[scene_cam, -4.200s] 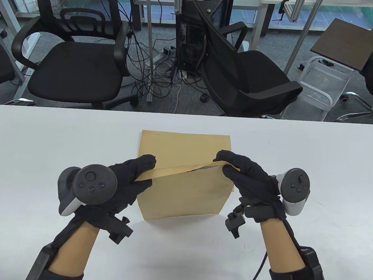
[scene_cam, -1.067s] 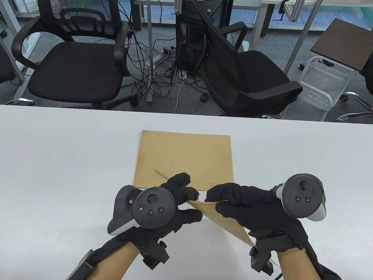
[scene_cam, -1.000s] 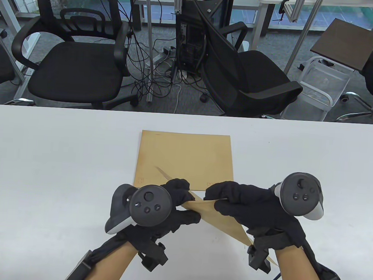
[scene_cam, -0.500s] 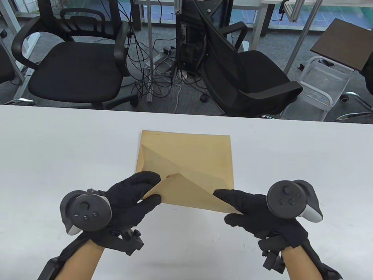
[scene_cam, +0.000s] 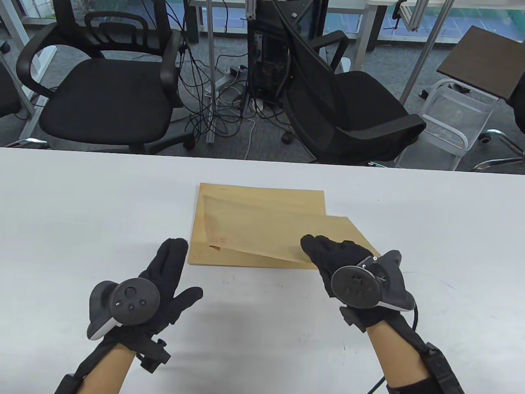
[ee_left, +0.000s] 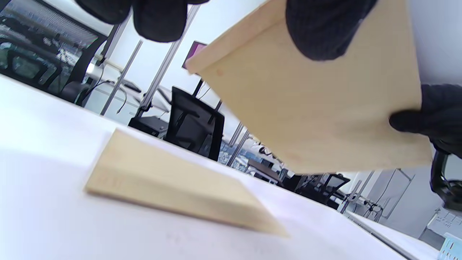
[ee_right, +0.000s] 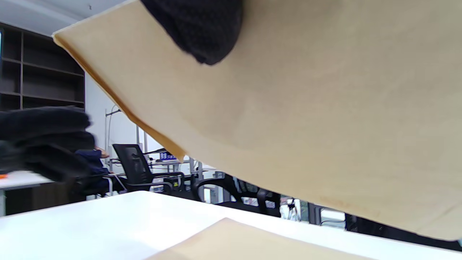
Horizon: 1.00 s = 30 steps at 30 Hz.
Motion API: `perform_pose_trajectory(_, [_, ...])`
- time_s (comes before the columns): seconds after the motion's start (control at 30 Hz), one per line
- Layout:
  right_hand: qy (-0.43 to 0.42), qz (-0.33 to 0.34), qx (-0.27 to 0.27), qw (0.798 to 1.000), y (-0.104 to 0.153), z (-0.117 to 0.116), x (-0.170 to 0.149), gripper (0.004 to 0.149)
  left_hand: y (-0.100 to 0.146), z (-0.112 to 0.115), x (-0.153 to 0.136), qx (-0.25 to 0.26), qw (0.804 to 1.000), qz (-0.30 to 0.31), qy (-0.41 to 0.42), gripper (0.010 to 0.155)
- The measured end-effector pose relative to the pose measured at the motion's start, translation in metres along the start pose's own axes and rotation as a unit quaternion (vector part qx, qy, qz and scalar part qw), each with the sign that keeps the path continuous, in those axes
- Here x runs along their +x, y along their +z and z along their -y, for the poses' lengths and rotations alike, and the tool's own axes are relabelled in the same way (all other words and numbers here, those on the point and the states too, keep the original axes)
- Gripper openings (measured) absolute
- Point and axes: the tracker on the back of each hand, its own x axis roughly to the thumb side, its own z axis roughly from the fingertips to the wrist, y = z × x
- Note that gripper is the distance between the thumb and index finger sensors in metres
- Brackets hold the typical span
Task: Stuff flat paper into A4 envelope
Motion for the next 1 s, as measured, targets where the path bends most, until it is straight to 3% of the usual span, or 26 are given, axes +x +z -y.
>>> perform_pose_trajectory(0.2, [0.05, 0.003, 0.02, 0.999, -0.034, -0.05, -0.005, 0.048, 0.017, 0.043, -0.019, -0.034, 0.998, -0.025, 0.036, 0.091])
perform_pose_trajectory(0.37, [0.075, -0.008, 0.035, 0.997, -0.062, -0.094, -0.005, 0.049, 0.022, 0.063, -0.024, -0.035, 0.999, -0.027, 0.027, 0.091])
perform_pose_trajectory(0.53, [0.082, -0.013, 0.072, 0.994, -0.074, -0.135, -0.007, 0.049, 0.027, 0.062, -0.035, -0.049, 0.998, -0.033, -0.006, 0.092])
perform_pose_trajectory(0.73, [0.074, -0.03, 0.138, 0.987, -0.076, -0.176, -0.008, 0.05, 0.029, 0.064, -0.043, -0.061, 0.997, -0.048, 0.019, 0.092])
perform_pose_trajectory(1.0, [0.032, -0.074, 0.258, 0.963, -0.073, -0.199, -0.008, 0.059, 0.028, 0.071, -0.041, -0.081, 0.996, -0.046, -0.002, 0.092])
